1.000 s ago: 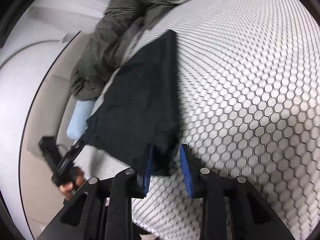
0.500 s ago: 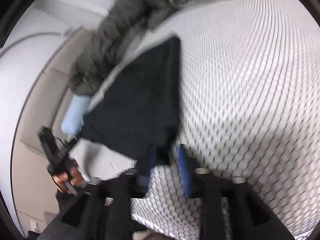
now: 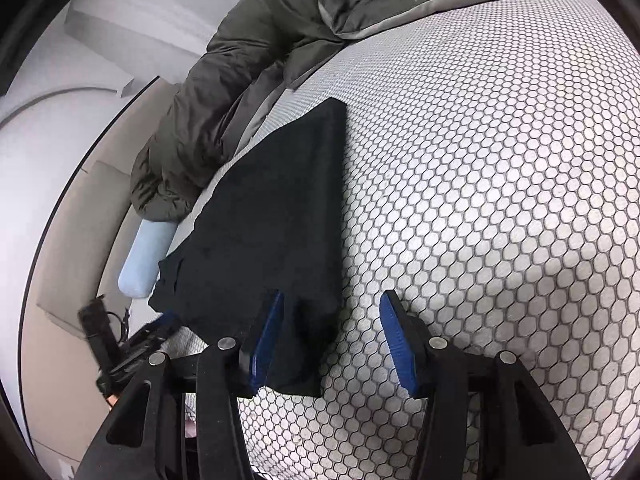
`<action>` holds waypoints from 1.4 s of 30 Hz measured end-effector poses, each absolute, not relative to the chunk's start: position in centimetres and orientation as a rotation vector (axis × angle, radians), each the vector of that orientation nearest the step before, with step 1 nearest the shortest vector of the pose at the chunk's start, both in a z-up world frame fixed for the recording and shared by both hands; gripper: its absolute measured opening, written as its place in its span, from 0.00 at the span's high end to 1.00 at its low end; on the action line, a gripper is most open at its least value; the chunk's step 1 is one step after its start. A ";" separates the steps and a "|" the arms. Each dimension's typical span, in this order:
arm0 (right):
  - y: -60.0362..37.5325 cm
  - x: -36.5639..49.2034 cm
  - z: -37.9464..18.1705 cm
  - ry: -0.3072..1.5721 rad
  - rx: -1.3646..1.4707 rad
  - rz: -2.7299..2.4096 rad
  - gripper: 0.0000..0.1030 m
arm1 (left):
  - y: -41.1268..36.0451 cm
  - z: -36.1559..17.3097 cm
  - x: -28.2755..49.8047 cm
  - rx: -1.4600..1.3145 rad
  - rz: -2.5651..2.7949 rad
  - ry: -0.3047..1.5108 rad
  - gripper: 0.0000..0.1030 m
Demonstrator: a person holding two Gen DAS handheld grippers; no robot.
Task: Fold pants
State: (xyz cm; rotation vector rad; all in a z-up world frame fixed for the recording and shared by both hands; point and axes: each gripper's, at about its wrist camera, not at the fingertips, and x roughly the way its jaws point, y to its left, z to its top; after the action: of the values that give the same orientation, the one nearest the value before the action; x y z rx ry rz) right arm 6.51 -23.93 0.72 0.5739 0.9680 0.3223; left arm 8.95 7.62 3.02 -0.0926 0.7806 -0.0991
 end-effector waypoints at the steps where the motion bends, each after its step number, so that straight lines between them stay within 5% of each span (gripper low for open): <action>1: -24.1 6.8 0.6 0.972 0.583 0.320 0.50 | 7.8 3.8 10.3 -0.097 -0.107 0.769 0.28; 9: -22.5 11.2 0.3 0.987 0.588 0.343 0.50 | 10.7 3.1 25.7 -0.237 -0.145 0.962 0.30; 11: -21.6 12.2 -0.3 1.006 0.583 0.345 0.50 | 11.4 2.1 27.8 -0.320 -0.205 1.004 0.64; 13: -21.1 13.0 -0.7 1.022 0.566 0.340 0.50 | 11.8 1.9 28.5 -0.326 -0.212 1.006 0.81; 17: -21.1 13.8 -0.6 1.015 0.563 0.337 0.50 | 13.9 1.6 28.1 -0.355 -0.181 0.960 0.98; 24: -22.1 14.1 -0.9 1.023 0.564 0.327 0.50 | 15.6 0.9 24.8 -0.367 -0.116 0.993 0.89; 27: -22.3 13.5 -0.7 1.023 0.561 0.330 0.50 | 14.0 2.7 20.6 -0.309 -0.175 0.931 0.64; 29: -22.6 13.1 -0.8 1.023 0.563 0.330 0.50 | 12.5 3.7 17.5 -0.268 -0.206 0.887 0.31; 30: -22.6 13.0 -0.9 1.023 0.566 0.330 0.50 | 12.0 3.8 16.7 -0.266 -0.238 0.888 0.27; 34: -22.8 12.2 -1.0 1.019 0.589 0.337 0.50 | 10.2 3.8 14.6 -0.234 -0.210 0.870 0.28; 39: -21.9 10.7 -1.1 1.045 0.552 0.379 0.51 | 8.7 0.9 13.5 -0.157 -0.176 0.960 0.44; 42: -20.8 9.5 -1.3 1.074 0.497 0.420 0.65 | 8.5 -0.6 12.1 -0.124 -0.148 0.957 0.44</action>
State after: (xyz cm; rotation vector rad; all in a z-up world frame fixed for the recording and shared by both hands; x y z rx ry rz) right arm 9.52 -20.76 -1.29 0.4968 1.0740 0.4200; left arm 12.14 8.48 -0.58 -0.1241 0.9570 -0.1476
